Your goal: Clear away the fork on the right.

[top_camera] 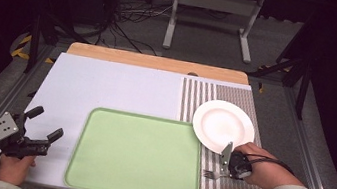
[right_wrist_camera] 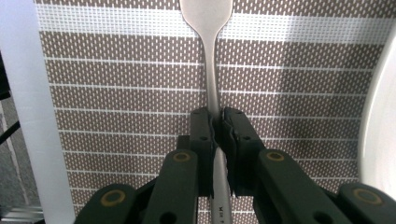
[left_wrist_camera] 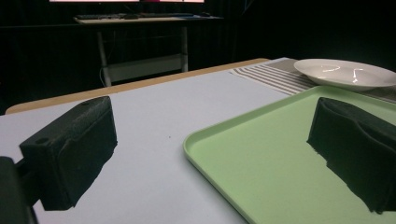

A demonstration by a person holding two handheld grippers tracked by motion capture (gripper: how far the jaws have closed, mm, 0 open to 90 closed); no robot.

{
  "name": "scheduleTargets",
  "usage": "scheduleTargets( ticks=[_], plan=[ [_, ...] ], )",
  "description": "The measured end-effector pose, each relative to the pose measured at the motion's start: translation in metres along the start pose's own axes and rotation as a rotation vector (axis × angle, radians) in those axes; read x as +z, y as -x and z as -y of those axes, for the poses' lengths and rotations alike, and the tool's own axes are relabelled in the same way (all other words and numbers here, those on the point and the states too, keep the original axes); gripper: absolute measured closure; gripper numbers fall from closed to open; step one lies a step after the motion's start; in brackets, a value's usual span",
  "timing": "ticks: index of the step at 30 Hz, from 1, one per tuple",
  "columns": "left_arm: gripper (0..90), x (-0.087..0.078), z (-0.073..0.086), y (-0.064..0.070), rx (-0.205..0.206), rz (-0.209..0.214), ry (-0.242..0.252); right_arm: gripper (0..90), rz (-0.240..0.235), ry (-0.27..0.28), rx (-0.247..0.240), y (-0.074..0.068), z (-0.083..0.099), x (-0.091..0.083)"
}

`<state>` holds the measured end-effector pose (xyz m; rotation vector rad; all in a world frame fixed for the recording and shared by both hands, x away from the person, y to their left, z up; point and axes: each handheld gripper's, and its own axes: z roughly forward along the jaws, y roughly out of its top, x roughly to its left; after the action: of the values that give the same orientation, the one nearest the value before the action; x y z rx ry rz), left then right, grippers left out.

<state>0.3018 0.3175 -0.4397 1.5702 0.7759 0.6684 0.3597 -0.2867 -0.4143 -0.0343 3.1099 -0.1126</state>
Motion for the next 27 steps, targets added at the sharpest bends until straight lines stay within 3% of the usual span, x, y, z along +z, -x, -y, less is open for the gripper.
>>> scheduleTargets(
  ticks=[6,11,27],
  plan=[
    [1.8,0.0,0.0,0.0,0.0,0.0,0.002,84.9,0.001,-0.009,-0.025,0.0,-0.001,0.0],
    [1.9,0.0,0.0,0.0,0.0,-0.001,0.001,85.1,0.003,0.002,0.0,-0.001,0.0,-0.001],
    [1.9,-0.001,-0.001,0.0,0.0,0.0,0.003,85.2,0.058,0.126,0.07,-0.002,0.003,-0.033]
  ],
)
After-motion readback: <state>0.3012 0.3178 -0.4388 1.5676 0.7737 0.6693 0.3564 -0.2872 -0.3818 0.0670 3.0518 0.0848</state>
